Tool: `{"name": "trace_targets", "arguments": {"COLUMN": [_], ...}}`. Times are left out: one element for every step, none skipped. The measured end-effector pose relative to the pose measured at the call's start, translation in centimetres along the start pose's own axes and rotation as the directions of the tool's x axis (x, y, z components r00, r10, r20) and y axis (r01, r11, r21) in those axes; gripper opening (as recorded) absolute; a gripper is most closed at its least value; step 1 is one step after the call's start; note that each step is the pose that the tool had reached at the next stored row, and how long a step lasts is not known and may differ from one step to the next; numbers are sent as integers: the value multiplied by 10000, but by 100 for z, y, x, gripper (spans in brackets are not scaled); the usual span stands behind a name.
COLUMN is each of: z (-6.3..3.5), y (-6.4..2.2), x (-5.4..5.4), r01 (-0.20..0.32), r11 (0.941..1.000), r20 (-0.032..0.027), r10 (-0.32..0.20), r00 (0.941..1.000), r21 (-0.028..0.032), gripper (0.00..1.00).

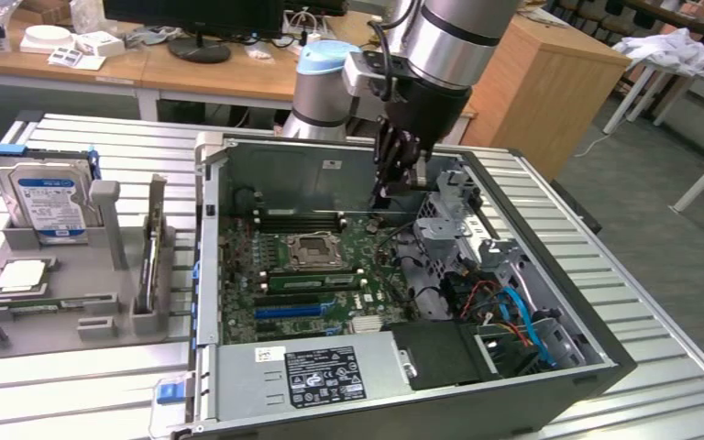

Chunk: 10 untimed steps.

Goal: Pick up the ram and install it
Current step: 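Press down the ram until it locks into place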

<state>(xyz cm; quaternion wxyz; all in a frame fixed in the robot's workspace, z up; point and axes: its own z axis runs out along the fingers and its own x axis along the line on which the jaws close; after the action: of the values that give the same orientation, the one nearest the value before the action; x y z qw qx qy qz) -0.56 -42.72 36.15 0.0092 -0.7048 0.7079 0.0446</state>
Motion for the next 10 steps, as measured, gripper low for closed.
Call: {"name": "trace_targets", "arguments": {"z": [0,0,0,0,3,9,18,30,43,59], "y": [0,0,0,0,0,-1,-1,-2,-2,-3], "x": [0,0,0,0,0,0,2,2,3,5], "r01": [-1,-1,-1,-1,-1,-1,-1,-1,-1,-1], "r11": [10000,10000,10000,10000,10000,10000,10000,10000,10000,10000], "r20": [0,-1,-1,0,1,2,1,0,0,0], "r10": [1,1,1,1,1,1,1,1,1,1], "r00": [10000,10000,10000,10000,10000,10000,10000,10000,10000,10000], "r21": [0,0,0,0,1,1,0,0,0,0], "gripper": [11,11,11,11,11,11,11,11,11,11]}}
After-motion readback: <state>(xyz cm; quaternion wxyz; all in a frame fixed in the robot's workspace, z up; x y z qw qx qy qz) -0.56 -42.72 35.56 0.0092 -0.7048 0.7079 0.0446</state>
